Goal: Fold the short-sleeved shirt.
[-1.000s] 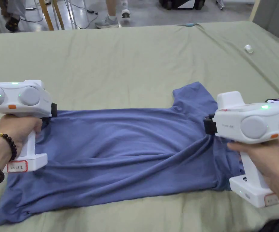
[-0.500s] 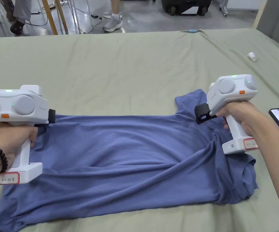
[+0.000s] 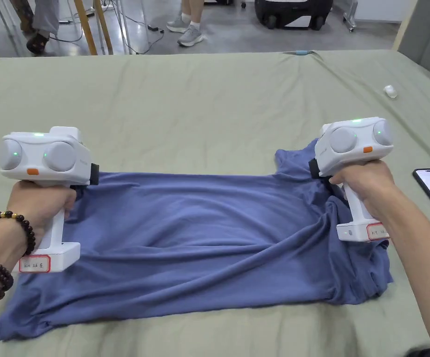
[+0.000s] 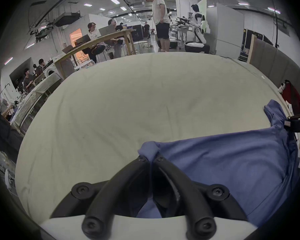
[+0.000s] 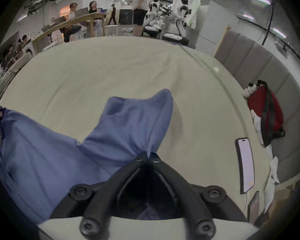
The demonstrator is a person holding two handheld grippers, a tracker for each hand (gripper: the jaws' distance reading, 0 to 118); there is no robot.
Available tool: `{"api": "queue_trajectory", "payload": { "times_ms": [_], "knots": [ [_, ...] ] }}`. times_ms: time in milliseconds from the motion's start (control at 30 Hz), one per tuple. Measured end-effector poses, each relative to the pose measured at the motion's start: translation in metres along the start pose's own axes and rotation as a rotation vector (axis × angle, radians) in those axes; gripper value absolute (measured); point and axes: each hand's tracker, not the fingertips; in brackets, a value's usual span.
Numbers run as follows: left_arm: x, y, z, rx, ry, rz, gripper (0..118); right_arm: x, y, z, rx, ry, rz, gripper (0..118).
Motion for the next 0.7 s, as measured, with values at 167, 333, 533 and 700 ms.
{"api": "queue_trajectory", "payload": {
  "times_ms": [167, 333, 533, 700],
  "knots": [
    [-0.001, -0.012, 0.039, 0.036, -0.001, -0.001, 1, -0.006, -0.018, 0.053, 0.08, -0.009, 0.022, 1],
    [-0.012, -0.04, 0.094, 0.09, -0.027, 0.005, 1, -0.007, -0.05, 0.113, 0.176, -0.015, 0.047, 1],
    [-0.034, -0.095, 0.146, 0.144, 0.009, -0.013, 1, -0.003, -0.116, 0.177, 0.271, -0.001, 0.064, 1],
    [-0.047, -0.145, 0.166, 0.127, -0.021, 0.003, 1, 0.0, -0.176, 0.191, 0.257, 0.01, 0.041, 1]
  ]
}}
